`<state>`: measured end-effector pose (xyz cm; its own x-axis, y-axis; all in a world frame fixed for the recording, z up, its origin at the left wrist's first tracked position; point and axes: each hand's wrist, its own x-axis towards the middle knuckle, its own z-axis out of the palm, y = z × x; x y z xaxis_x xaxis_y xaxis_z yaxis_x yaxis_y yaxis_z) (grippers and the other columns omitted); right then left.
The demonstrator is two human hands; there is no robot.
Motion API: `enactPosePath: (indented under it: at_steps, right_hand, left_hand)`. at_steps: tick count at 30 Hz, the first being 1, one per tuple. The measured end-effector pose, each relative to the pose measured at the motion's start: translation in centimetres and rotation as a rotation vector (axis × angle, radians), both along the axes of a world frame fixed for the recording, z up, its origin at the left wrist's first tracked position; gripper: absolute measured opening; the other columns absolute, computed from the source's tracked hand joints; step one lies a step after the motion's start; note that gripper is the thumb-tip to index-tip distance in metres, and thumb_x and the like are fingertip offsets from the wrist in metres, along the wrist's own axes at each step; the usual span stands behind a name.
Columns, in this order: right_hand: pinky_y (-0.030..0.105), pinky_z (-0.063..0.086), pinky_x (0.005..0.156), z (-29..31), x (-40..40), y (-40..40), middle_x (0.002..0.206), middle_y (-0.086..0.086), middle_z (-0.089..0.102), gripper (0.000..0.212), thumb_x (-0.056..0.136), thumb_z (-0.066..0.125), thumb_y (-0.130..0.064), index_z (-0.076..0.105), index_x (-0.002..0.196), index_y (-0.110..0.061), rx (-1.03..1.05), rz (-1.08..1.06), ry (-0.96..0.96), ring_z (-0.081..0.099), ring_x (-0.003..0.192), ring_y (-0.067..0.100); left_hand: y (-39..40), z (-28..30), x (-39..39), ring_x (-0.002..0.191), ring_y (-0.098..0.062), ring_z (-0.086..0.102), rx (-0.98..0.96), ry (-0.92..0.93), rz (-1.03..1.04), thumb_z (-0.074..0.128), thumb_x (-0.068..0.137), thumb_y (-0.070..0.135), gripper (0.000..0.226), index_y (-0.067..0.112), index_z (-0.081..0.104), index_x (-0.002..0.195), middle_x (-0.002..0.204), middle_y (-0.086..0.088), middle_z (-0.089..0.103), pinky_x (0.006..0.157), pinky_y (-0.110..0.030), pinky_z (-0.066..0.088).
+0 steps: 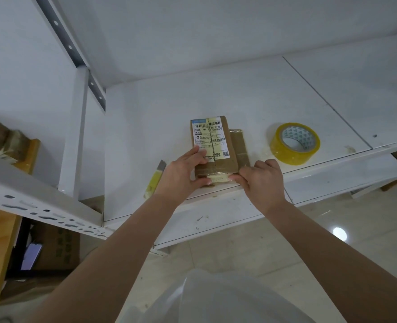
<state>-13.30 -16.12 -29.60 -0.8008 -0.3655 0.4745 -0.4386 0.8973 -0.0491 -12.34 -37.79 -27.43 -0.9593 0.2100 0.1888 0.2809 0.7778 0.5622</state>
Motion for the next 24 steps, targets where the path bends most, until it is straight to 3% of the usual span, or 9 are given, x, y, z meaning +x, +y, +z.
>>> enactPosePath:
  at_steps: [3,7,10,12,14,17,19,22,24]
  right_hand:
    - [0.034,0.043,0.062,-0.1,0.3,0.1,0.04,0.002,0.05,0.043,0.08,0.076,-0.04,0.058,0.051,-0.014,-0.04,0.006,-0.034,0.047,0.042,0.025]
    - [0.035,0.039,0.068,-0.2,0.4,2.1,0.049,-0.001,0.058,0.044,0.094,0.042,-0.035,0.068,0.066,-0.014,-0.133,0.098,-0.107,0.054,0.052,0.024]
    - [0.036,0.04,0.071,0.7,-0.9,3.8,0.058,-0.001,0.062,0.02,0.091,0.057,-0.022,0.073,0.095,-0.011,-0.169,0.135,-0.174,0.061,0.059,0.027]
    - [0.034,0.039,0.073,1.5,-1.6,3.6,0.067,-0.014,0.058,0.047,0.087,0.071,-0.024,0.06,0.13,-0.01,-0.135,0.212,-0.322,0.056,0.063,0.017]
    - [0.032,0.04,0.073,1.8,-2.1,2.5,0.075,-0.013,0.055,0.07,0.085,0.073,-0.029,0.042,0.146,-0.017,-0.124,0.302,-0.407,0.047,0.067,0.012]
    - [0.039,0.042,0.083,1.1,-2.5,1.1,0.099,0.007,0.065,0.061,0.093,0.063,-0.026,0.037,0.147,-0.023,-0.071,0.371,-0.415,0.057,0.084,0.024]
    - [0.041,0.043,0.084,0.8,-2.6,0.9,0.104,0.011,0.063,0.055,0.095,0.059,-0.024,0.039,0.146,-0.022,-0.089,0.383,-0.424,0.058,0.09,0.029]
    - [0.043,0.046,0.082,0.8,-2.8,1.1,0.102,0.01,0.063,0.057,0.093,0.062,-0.027,0.041,0.146,-0.019,-0.087,0.409,-0.422,0.058,0.086,0.028]
    - [0.042,0.048,0.078,0.9,-3.1,1.0,0.097,0.012,0.064,0.058,0.091,0.064,-0.029,0.044,0.144,-0.017,-0.07,0.42,-0.381,0.059,0.081,0.03]
  left_hand:
    - [0.1,0.1,0.0,0.132,0.007,0.03,-0.004,-0.011,0.002,0.083,0.074,0.021,0.05,0.011,0.065,0.12,0.142,0.006,0.053,0.096,0.007,0.012]
    - [0.0,0.2,0.1,0.134,0.003,0.032,-0.006,-0.005,0.012,0.083,0.074,0.02,0.048,0.012,0.065,0.118,0.141,0.005,0.053,0.09,0.014,0.005]
    - [0.0,0.1,0.1,0.133,0.002,0.032,0.021,-0.008,0.009,0.084,0.073,0.018,0.049,0.011,0.066,0.118,0.139,0.004,0.055,0.092,0.013,0.007]
    - [0.0,0.1,0.1,0.136,-0.003,0.035,0.041,-0.015,0.009,0.084,0.072,0.016,0.051,0.01,0.065,0.12,0.137,0.002,0.057,0.095,0.011,0.009]
    - [0.0,0.1,0.0,0.135,-0.003,0.036,0.06,-0.022,0.005,0.085,0.071,0.015,0.053,0.008,0.065,0.12,0.136,0.0,0.058,0.098,0.009,0.011]
    - [0.0,0.2,0.1,0.137,-0.006,0.037,0.065,-0.032,-0.003,0.085,0.071,0.015,0.053,0.007,0.065,0.12,0.138,-0.001,0.056,0.109,-0.008,0.025]
    - [0.0,0.2,0.1,0.138,-0.008,0.037,0.048,-0.026,-0.008,0.084,0.073,0.017,0.053,0.008,0.065,0.121,0.138,0.0,0.056,0.11,-0.019,0.032]
    - [0.0,-0.1,0.1,0.139,-0.009,0.037,0.019,0.015,-0.014,0.084,0.074,0.024,0.056,0.01,0.062,0.124,0.138,-0.001,0.057,0.104,-0.008,0.023]
    - [0.2,-0.2,0.3,0.14,-0.016,0.037,0.001,0.018,-0.034,0.082,0.074,0.028,0.063,0.01,0.059,0.13,0.14,-0.004,0.055,0.109,-0.019,0.029]
